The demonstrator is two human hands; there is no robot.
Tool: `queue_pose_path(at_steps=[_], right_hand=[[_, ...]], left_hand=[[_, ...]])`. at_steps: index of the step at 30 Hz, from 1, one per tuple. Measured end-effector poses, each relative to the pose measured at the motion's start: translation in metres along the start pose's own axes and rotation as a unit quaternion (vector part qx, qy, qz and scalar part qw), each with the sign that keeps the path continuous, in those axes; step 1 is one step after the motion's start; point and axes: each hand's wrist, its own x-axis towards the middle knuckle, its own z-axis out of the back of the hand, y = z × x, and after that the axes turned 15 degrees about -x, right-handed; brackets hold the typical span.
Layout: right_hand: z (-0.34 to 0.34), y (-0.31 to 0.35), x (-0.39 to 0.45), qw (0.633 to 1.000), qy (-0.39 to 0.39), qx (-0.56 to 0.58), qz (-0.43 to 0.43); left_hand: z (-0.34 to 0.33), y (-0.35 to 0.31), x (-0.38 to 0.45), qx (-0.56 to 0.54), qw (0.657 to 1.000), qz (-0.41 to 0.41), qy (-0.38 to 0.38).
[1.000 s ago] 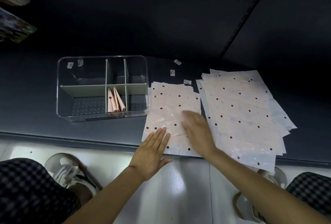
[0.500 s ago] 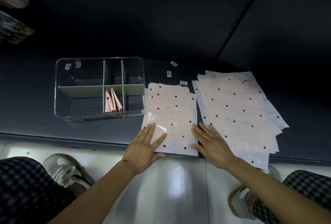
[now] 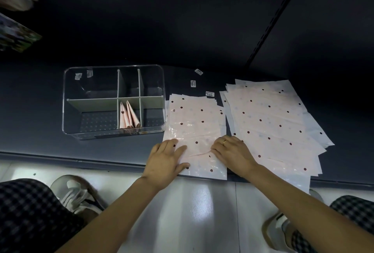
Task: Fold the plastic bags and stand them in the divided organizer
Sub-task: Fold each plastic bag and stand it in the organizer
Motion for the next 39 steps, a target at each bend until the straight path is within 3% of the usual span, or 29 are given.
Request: queue_pose_path(at_steps=[5,9,13,20,22,24,28,29,31,34,39], right_hand=[[0.015,-0.003,-0.008,0.987,0.063,0.145,-0.03],[0.016,-0.009,-0.023,0.954,0.157,0.246,-0.072],[0.008,-0.009,-0.027,0.921,0.203,0.295,-0.153],[-0.005,0.001,-0.003,0.799,0.148,0.424,-0.399],[-0.008,0.004,0.003,0.791,0.156,0.405,-0.43],[-0.01,0.005,0.008,0.796,0.179,0.375,-0.44],[-0.01,0.003,0.015,0.803,0.209,0.339,-0.444],[-0.01,0.002,0.017,0.8,0.216,0.336,-0.447],[-0.009,0.001,0.018,0.799,0.228,0.33,-0.449],[-0.01,0.0,0.021,0.796,0.238,0.325,-0.452],[-0.015,0.003,0.02,0.785,0.195,0.328,-0.488]], left_hand=[[0.005,0.003,0.003,-0.024,0.995,-0.045,-0.09],[0.005,0.005,0.003,-0.086,0.992,-0.034,-0.084],[0.006,0.007,0.008,-0.165,0.985,0.032,-0.046],[0.007,0.005,0.022,-0.304,0.926,0.21,-0.071],[0.007,0.002,0.023,-0.305,0.921,0.228,-0.077],[0.006,-0.006,0.021,-0.254,0.938,0.209,-0.109],[0.0,-0.026,0.013,-0.102,0.974,0.052,-0.197],[-0.004,-0.029,0.013,-0.089,0.978,0.002,-0.188],[-0.014,-0.03,0.012,-0.06,0.992,-0.062,-0.093],[-0.03,-0.018,0.006,0.038,0.997,-0.027,0.057],[-0.039,-0.008,0.002,0.065,0.993,0.019,0.098]])
